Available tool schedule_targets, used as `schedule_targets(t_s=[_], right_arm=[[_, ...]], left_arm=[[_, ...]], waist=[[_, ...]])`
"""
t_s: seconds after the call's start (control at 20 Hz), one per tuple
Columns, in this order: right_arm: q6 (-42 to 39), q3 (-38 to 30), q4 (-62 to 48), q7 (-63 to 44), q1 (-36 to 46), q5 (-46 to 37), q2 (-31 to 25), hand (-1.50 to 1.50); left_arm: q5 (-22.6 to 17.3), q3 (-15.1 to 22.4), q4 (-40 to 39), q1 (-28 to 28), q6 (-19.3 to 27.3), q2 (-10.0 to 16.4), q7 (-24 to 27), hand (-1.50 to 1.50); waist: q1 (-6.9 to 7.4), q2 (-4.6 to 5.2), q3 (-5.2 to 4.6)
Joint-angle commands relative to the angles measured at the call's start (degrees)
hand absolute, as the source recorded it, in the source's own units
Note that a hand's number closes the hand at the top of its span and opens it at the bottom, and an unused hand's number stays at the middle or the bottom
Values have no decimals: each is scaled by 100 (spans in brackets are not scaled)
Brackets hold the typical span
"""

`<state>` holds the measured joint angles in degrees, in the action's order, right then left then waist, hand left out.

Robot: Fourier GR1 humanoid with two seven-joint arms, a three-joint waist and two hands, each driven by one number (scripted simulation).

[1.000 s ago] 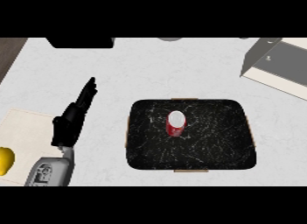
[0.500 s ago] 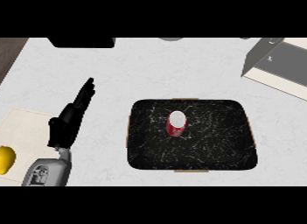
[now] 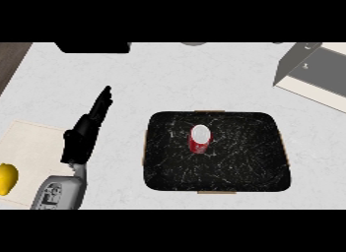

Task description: Pick the pear from the tray and place it in the tiered shelf

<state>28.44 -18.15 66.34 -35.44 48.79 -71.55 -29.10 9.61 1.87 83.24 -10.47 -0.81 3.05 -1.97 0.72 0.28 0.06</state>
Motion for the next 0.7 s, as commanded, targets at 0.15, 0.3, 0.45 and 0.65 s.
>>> schedule_targets(t_s=[0.15, 0.3, 0.45, 0.65], right_arm=[[1258, -656, -622, 1380, -36, 1643, -87, 150], [1500, -735, -1461, 1877, 376, 1959, -213, 150], [1415, -975, -1514, 2538, 69, 2629, -501, 150], [1935, -871, -2435, 2971, 505, 2634, -386, 150]], left_arm=[[-112, -106, 21, -5, -137, 113, 38, 0], [16, 9, 23, -153, 57, -80, -182, 0], [-155, -150, 56, 328, -250, 209, 243, 0], [-54, -109, -173, -114, -94, 43, 152, 0]], waist=[[5, -1, 1], [42, 8, 0], [16, -4, -1], [40, 14, -2]])
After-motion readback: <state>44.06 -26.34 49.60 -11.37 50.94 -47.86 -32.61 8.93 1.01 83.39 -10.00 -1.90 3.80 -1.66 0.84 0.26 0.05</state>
